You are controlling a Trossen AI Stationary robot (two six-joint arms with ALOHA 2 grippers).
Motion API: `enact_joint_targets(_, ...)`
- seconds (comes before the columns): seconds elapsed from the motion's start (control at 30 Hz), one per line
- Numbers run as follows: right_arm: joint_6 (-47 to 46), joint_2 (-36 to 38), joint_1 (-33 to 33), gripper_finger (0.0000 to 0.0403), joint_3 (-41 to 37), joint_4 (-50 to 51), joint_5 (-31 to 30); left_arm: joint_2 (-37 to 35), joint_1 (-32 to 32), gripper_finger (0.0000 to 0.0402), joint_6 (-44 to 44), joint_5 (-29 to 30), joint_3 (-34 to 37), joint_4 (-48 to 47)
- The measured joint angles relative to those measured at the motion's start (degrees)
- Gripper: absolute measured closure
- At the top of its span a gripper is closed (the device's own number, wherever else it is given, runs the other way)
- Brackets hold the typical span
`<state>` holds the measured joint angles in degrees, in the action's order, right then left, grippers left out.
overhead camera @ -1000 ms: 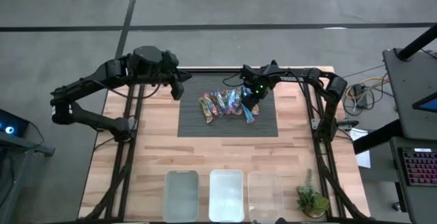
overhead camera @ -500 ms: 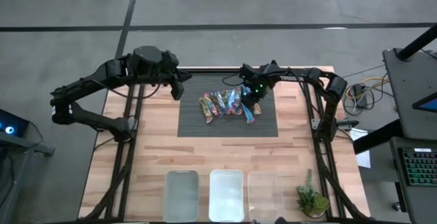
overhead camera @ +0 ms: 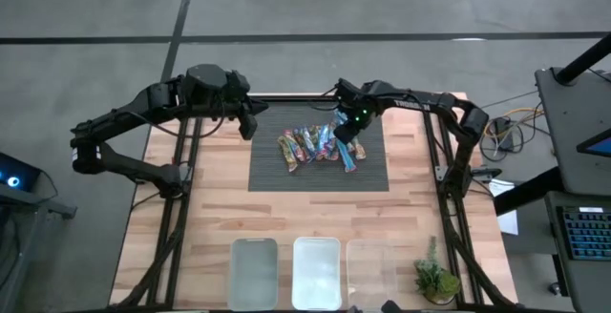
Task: Pick and place Granola Bars by type
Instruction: Put the red granola bar into the gray bin
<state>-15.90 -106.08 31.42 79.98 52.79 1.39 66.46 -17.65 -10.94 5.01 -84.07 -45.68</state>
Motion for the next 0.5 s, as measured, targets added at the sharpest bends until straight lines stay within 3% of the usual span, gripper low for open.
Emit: enact_joint_targets(0.5,-0.6,8.7,-5.4,0.034,4.9,12.8,1.5,0.0,0.0,0.0401,0.4,0.0,0.0,0.0)
